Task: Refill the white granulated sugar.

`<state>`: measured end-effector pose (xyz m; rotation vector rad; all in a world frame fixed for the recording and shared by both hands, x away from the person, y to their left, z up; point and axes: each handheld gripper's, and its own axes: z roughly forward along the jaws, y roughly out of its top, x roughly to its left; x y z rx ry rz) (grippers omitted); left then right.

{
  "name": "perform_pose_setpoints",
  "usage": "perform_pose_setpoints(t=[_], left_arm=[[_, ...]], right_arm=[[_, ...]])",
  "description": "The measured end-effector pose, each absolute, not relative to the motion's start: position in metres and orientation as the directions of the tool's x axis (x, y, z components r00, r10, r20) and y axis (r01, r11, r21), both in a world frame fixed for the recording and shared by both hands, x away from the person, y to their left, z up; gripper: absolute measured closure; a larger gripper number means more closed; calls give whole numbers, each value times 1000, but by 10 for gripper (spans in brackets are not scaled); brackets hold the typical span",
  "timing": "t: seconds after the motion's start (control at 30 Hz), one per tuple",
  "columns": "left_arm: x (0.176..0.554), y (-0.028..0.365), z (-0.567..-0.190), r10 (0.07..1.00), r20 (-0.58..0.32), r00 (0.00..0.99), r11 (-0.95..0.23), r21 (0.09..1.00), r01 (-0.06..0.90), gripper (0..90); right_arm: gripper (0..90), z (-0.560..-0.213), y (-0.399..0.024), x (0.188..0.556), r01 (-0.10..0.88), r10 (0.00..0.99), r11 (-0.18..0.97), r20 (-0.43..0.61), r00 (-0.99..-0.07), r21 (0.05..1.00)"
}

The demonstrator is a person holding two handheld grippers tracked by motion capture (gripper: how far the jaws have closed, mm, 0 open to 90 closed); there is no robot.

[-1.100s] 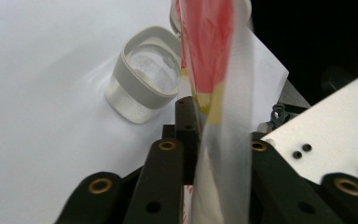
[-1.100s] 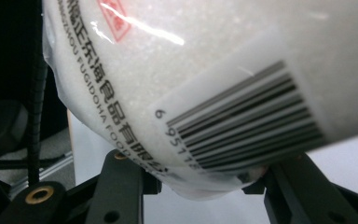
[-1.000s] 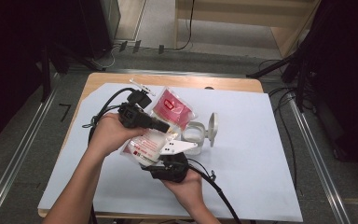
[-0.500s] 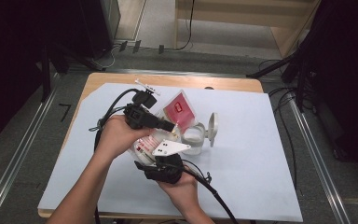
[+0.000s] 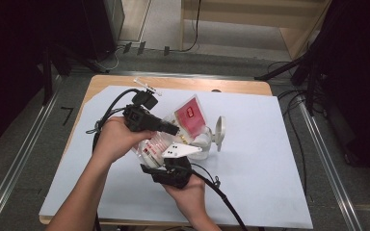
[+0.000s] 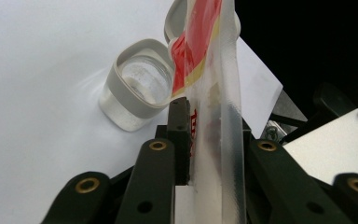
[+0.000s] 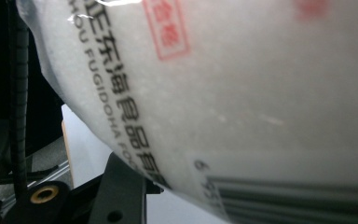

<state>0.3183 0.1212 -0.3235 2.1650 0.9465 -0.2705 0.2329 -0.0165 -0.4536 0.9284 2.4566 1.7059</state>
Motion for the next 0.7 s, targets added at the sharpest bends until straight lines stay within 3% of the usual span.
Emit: perform_pose_setpoints(t=[0.2, 0.3, 0.7], left_arm=[[319, 122, -324, 577, -448, 683, -429, 545, 721, 841], [321, 124, -324, 587, -467, 661, -392, 551, 737, 825], [319, 120, -322, 590, -431, 683, -413, 567, 713, 722]], right_arm=[[601, -447, -8, 229, 437, 431, 253, 303, -850, 863], [539, -444, -3, 228, 424, 440, 251, 287, -851, 870], [614, -442, -7, 239, 472, 463, 195, 343, -817, 860]])
